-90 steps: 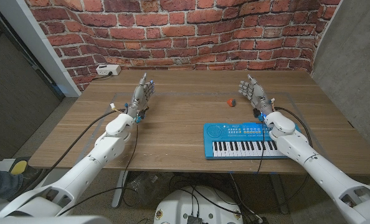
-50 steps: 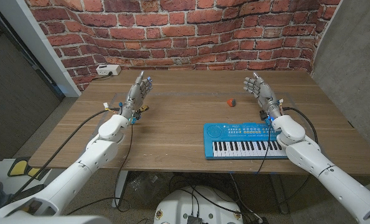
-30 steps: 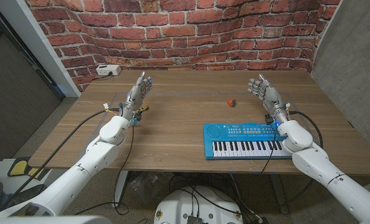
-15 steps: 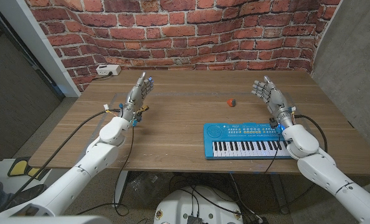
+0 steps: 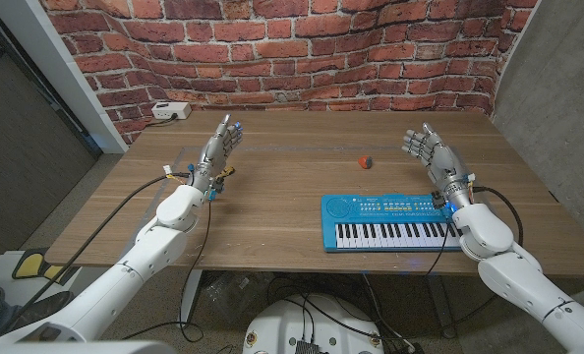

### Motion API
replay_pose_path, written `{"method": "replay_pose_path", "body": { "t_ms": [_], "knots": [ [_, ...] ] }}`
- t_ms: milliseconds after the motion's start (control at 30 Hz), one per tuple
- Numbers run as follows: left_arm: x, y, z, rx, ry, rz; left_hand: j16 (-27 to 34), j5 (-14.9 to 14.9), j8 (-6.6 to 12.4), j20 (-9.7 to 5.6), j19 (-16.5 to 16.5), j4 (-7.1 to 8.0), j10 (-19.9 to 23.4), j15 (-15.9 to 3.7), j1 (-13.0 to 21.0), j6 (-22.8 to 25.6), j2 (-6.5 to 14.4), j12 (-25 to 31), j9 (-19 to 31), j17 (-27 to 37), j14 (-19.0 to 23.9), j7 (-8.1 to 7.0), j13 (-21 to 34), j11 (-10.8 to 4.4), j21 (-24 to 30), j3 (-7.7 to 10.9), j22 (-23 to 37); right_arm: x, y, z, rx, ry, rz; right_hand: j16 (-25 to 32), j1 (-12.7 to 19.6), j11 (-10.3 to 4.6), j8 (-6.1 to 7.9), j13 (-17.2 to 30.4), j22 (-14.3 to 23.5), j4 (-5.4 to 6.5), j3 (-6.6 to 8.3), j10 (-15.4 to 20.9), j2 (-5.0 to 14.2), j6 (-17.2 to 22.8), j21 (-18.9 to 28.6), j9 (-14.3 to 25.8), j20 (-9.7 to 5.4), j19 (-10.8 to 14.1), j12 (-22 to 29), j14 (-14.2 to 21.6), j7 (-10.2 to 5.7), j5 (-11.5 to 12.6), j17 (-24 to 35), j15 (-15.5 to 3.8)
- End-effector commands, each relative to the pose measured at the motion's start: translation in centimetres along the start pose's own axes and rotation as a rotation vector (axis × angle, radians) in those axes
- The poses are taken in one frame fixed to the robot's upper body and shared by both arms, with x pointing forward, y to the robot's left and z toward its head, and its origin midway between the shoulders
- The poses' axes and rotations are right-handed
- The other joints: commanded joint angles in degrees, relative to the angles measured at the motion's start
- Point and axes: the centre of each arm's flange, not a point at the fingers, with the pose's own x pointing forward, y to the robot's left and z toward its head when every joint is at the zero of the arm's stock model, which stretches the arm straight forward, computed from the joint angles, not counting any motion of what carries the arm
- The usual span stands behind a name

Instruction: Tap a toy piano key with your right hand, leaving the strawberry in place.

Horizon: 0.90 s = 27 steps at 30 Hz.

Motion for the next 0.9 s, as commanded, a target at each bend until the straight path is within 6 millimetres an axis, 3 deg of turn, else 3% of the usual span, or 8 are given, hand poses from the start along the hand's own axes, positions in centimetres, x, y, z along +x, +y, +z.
{"method": "replay_pose_path", "body": {
  "t_ms": [33,900],
  "knots": [
    [0.3,-0.4,0.3,0.009,0.0,-0.011,0.0,-0.1,0.06,0.0,0.7,-0.34,0.5,0.02,0.6,0.5,0.0,0.0,0.1,0.2,0.5,0.06,0.2,-0.08,-0.2,0.29,0.1,-1.8,-0.2,0.3,-0.001,0.006,-0.001,0.3,-0.4,0.13,0.51,0.1,0.2,0.04,-0.43,0.6,-0.17,0.5,0.0,0.3,-0.15,0.5,0.4,0.4,0.18,0.4,0.3,-0.01],
    [0.5,-1.2,-0.3,-0.028,0.012,-0.027,-0.5,-0.2,-0.31,-0.32,-0.1,-0.69,0.6,0.23,1.7,0.6,1.1,-0.4,0.1,0.2,0.3,0.33,0.2,0.21,-1.2,0.78,0.1,-5.6,-0.6,0.9,0.004,0.039,0.006,0.0,-0.4,0.19,0.4,0.2,0.2,0.03,-0.45,0.7,-0.03,0.6,-0.4,0.3,0.0,0.8,0.3,0.7,0.24,0.4,0.3,0.17]
  ]
}}
